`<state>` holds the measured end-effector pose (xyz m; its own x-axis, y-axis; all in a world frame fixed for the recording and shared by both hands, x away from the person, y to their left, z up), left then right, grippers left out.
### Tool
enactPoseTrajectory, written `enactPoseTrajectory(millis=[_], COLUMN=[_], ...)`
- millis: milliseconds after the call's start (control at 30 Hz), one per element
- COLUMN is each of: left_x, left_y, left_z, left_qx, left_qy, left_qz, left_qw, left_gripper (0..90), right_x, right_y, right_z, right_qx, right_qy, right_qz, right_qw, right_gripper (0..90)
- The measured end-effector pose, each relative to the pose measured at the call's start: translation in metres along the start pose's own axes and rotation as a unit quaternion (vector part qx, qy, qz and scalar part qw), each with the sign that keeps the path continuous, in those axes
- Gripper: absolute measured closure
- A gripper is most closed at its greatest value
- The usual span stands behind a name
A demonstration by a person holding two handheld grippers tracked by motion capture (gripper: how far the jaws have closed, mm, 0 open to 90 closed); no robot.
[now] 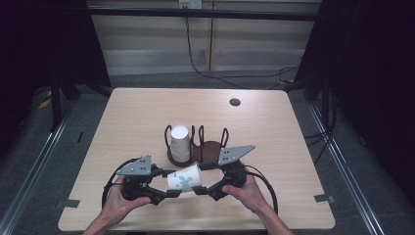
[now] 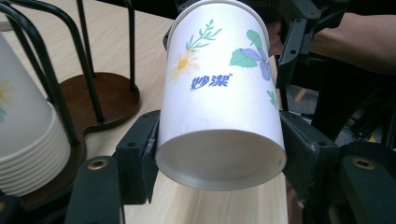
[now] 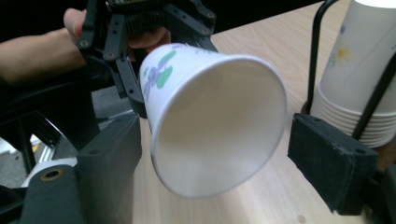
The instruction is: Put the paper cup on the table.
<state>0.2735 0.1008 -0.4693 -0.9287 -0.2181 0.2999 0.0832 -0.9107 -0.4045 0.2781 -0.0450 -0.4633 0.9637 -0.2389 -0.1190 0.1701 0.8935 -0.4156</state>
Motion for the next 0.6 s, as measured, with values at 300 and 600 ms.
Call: enactPoseTrajectory(millis=[300,600], left_x=[0.004,0.005], left_y=[0.002,0.002], left_z=[0.0,0.0], left_qx=[-0.002,-0.004], left_qy=[-0.001,0.001], left_qz=[-0.011,-0.016], left_qw=[0.9999,0.9999], left_gripper=[36.3,36.4], right_x=[-0.002,-0.004], right_y=[0.007,0.011], right_z=[-0.001,-0.001], right_qx=[0.013,0.016], right_qy=[0.016,0.027], right_qz=[0.018,0.031], right_qw=[0.9996,0.999], right_gripper=[18.7,18.0])
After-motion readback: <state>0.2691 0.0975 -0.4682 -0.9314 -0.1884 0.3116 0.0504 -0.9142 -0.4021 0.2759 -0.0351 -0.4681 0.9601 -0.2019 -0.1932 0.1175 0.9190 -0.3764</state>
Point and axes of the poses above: each handheld gripper's, and its own axes: y roughly forward along the jaws, z roughly out of its top, x roughly to its right, the point moved 8 cm from there along y, roughly forward along the jaws, and after that the axes turned 8 degrees about -y, right-handed, at the moved point
